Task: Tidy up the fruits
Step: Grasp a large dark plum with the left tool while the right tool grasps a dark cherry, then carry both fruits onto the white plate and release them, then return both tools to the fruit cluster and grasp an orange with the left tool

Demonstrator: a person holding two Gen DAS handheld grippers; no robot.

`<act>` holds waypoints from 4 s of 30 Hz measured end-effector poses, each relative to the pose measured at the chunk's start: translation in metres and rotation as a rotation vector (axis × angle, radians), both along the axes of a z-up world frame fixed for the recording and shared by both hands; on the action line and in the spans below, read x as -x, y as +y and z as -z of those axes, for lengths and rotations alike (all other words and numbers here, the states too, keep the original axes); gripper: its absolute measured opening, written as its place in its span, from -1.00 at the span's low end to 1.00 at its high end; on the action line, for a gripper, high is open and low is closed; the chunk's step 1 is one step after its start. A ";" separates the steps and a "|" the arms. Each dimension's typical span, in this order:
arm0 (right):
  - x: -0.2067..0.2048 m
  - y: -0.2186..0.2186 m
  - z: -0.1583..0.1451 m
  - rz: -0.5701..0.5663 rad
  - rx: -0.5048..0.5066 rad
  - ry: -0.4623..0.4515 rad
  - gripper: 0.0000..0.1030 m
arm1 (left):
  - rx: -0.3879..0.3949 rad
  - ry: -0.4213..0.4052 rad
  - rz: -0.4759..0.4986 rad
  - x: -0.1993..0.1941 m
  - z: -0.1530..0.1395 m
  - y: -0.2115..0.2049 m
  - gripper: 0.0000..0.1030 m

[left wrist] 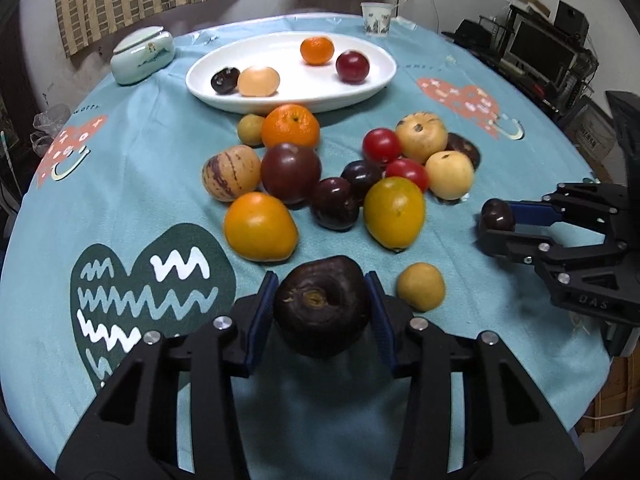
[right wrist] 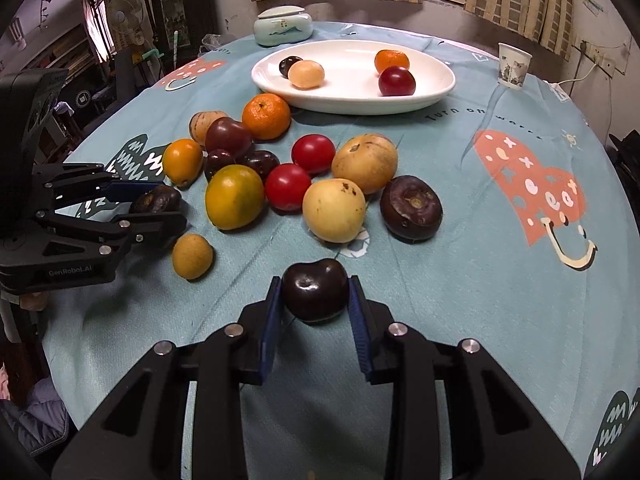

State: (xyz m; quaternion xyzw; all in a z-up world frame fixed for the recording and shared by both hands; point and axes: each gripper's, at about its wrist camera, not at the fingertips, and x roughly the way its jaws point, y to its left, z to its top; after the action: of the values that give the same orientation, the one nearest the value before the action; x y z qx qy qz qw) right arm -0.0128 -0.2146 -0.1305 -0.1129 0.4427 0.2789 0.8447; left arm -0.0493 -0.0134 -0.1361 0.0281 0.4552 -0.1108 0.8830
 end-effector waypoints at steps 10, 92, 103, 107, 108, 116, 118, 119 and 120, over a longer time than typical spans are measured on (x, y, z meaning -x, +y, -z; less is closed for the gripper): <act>0.014 -0.003 -0.011 -0.011 -0.026 0.001 -0.36 | 0.083 -0.113 0.063 0.028 -0.036 0.008 -0.13; 0.014 0.074 -0.004 -0.111 0.056 0.044 -0.05 | -0.071 -0.124 -0.057 -0.015 -0.040 0.055 0.28; 0.022 0.087 0.001 -0.181 0.076 0.012 -0.50 | -0.085 -0.087 -0.024 -0.013 -0.027 0.051 0.28; 0.018 0.071 -0.003 -0.144 0.052 0.018 -0.50 | -0.083 -0.070 -0.003 -0.016 -0.019 0.039 0.28; 0.018 0.068 -0.003 -0.141 0.050 0.019 -0.50 | -0.080 -0.066 -0.001 -0.018 -0.018 0.037 0.28; 0.017 0.056 0.003 -0.111 0.024 0.034 -0.50 | -0.064 -0.037 -0.025 -0.035 -0.005 0.026 0.28; 0.016 0.055 0.004 -0.108 0.016 0.038 -0.50 | -0.058 -0.029 -0.034 -0.038 -0.003 0.026 0.28; 0.016 0.054 0.004 -0.108 0.012 0.039 -0.50 | -0.057 -0.028 -0.036 -0.040 -0.002 0.027 0.28; 0.016 0.054 0.004 -0.109 0.010 0.039 -0.50 | -0.056 -0.027 -0.037 -0.041 -0.001 0.026 0.28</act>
State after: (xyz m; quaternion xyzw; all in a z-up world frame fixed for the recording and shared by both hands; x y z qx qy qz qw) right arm -0.0283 -0.1607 -0.1345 -0.1353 0.4538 0.3244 0.8188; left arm -0.0086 0.0130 -0.1349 0.0458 0.4465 -0.0811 0.8899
